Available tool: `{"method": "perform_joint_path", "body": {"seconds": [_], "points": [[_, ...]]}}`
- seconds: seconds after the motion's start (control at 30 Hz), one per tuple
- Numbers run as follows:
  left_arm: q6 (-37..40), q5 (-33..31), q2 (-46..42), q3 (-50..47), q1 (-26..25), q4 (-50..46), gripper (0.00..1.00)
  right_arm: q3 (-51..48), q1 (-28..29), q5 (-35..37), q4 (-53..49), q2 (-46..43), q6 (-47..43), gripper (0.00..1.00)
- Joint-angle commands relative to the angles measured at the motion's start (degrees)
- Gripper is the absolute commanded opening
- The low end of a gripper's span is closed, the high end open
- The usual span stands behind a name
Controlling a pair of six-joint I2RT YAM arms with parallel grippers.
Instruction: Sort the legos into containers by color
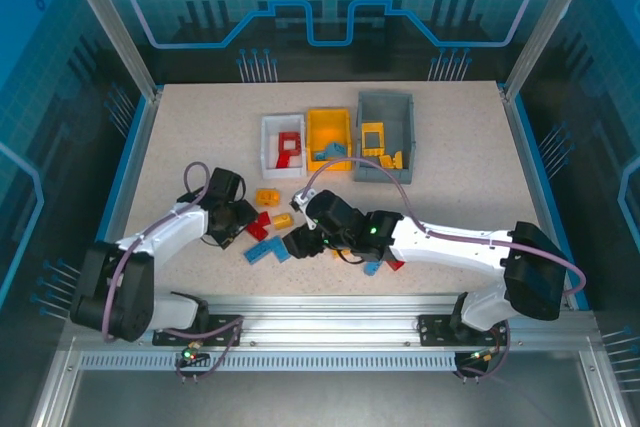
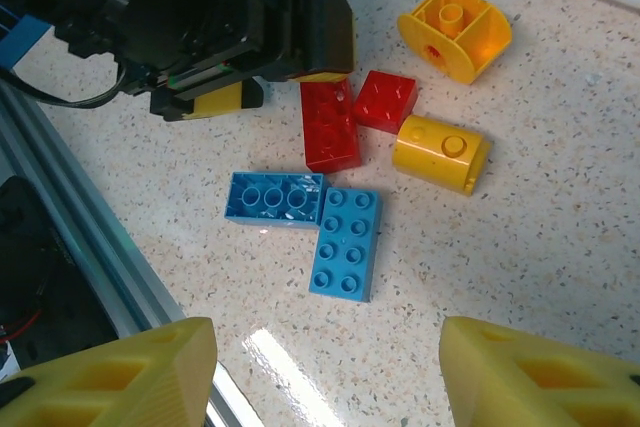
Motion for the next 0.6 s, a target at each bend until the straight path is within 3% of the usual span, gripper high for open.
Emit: {"method": "perform_joint_path", "body": {"seconds": [0.0, 0.57], "points": [[-1.97, 1.94, 3.31, 2.24, 0.89, 2.38, 0.72, 2.10, 0.85, -0.49, 1.88, 0.31, 0.17, 0.62], [-6.92, 5.07, 2.01, -2.68, -1.62, 6.42, 0.58, 1.59, 0.52, 1.60, 1.16, 1.45, 2.03, 0.60]]}}
